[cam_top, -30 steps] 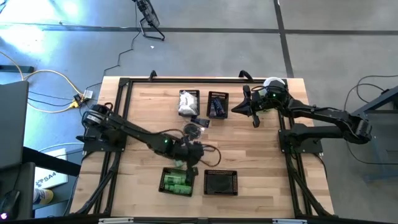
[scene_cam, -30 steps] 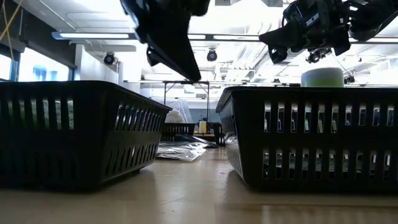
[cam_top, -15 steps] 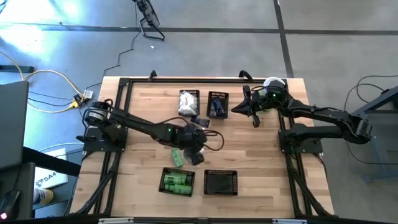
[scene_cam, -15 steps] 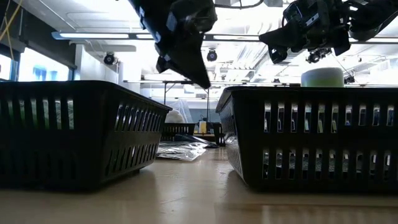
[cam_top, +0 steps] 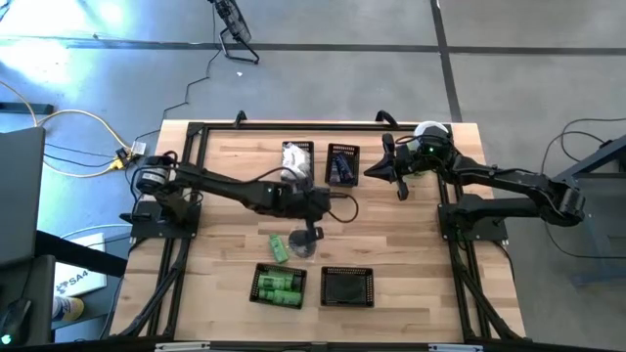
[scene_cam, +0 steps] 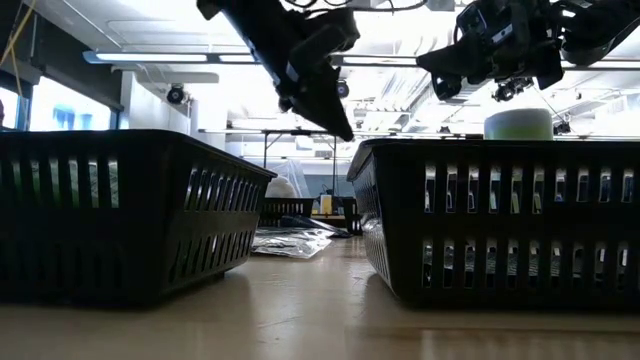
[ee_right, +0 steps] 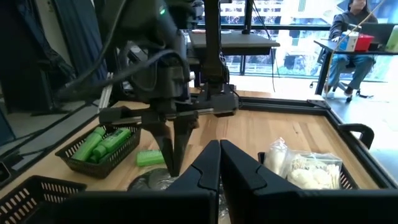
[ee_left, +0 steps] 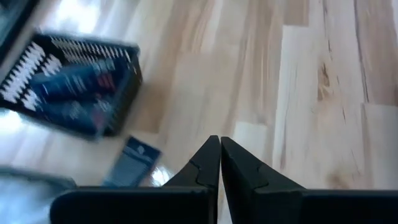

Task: Pick & Place Travel size toiletries
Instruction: Put the black hairbrush into the bottom right black bin

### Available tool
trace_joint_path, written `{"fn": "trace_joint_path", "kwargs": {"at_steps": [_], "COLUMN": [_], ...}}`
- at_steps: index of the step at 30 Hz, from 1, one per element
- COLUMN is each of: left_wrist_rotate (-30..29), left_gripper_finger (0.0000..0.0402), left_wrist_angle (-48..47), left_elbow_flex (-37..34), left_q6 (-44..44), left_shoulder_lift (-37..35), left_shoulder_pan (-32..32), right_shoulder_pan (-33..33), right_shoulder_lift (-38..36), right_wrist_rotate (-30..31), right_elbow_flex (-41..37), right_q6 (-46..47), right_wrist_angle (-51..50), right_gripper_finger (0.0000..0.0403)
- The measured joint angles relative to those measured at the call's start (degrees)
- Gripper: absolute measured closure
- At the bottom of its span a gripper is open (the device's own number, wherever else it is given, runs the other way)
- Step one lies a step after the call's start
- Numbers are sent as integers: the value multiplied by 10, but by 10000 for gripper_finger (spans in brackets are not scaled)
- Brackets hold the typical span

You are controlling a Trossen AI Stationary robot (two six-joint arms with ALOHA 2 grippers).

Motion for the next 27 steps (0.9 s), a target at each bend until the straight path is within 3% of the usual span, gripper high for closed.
{"fn": "trace_joint_path", "kwargs": {"at_steps": [6,12,19,27], "left_wrist_rotate": [57,136,140,142], "left_gripper_finger": [391,391,391,391], "left_wrist_angle": [16,147,298,326], "left_elbow_flex": [-25,-140,-290,-410], "left_q6": [48,60,77,108], "left_shoulder_lift": [-17,-74,-202,-375], "left_shoulder_pan": [37,71,74,74], "right_shoulder_pan": [0,0,0,0], "right_shoulder_lift": [0,0,0,0], "right_wrist_rotate": [0,35,102,104], "right_elbow_flex": [0,0,0,0], "right_q6": [-8,-19,-18,-20], "right_wrist_angle": [-1,-3,-3,-3], "right_gripper_finger": [399,399,399,399]}}
